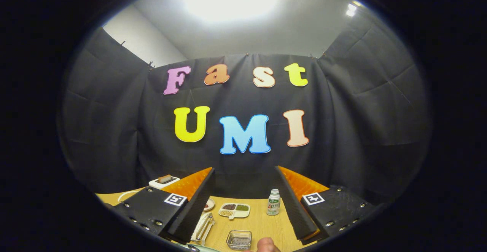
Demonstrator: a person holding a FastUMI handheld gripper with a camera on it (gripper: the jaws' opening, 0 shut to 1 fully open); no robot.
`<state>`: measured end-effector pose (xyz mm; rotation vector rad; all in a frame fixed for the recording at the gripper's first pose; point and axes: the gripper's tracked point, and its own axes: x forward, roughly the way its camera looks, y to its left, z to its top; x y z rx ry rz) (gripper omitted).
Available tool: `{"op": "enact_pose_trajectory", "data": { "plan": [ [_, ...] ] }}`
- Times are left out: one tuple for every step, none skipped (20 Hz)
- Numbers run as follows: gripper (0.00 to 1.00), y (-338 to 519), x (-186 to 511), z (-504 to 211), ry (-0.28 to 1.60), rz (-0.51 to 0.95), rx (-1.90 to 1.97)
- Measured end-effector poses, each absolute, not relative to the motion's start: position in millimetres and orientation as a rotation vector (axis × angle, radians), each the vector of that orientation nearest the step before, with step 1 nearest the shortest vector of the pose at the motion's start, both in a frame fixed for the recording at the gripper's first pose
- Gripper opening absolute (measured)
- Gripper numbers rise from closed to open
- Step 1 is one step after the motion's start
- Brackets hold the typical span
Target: Take the plate from the dish rack, then take the spoon from the basket and place it into the plate.
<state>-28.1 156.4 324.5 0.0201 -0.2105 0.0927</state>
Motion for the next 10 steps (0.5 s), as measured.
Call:
{"op": "enact_pose_trajectory", "data": {
  "plan": [
    [0.95,157,-29,323,-0.205,0.095,0.019],
    [0.95,157,-29,321,-0.199,0.098,0.018],
    [0.95,154,-28,317,-0.189,0.092,0.015],
    [0.95,150,-28,310,-0.174,0.086,0.015],
    [0.95,147,-28,305,-0.16,0.082,0.019],
    [0.95,143,-29,302,-0.152,0.08,0.021],
    [0.95,138,-29,298,-0.147,0.076,0.023],
    [0.95,132,-28,293,-0.141,0.072,0.023],
    [0.95,126,-27,288,-0.133,0.068,0.023],
    [0.95,120,-25,283,-0.127,0.064,0.026]
  ]
}}
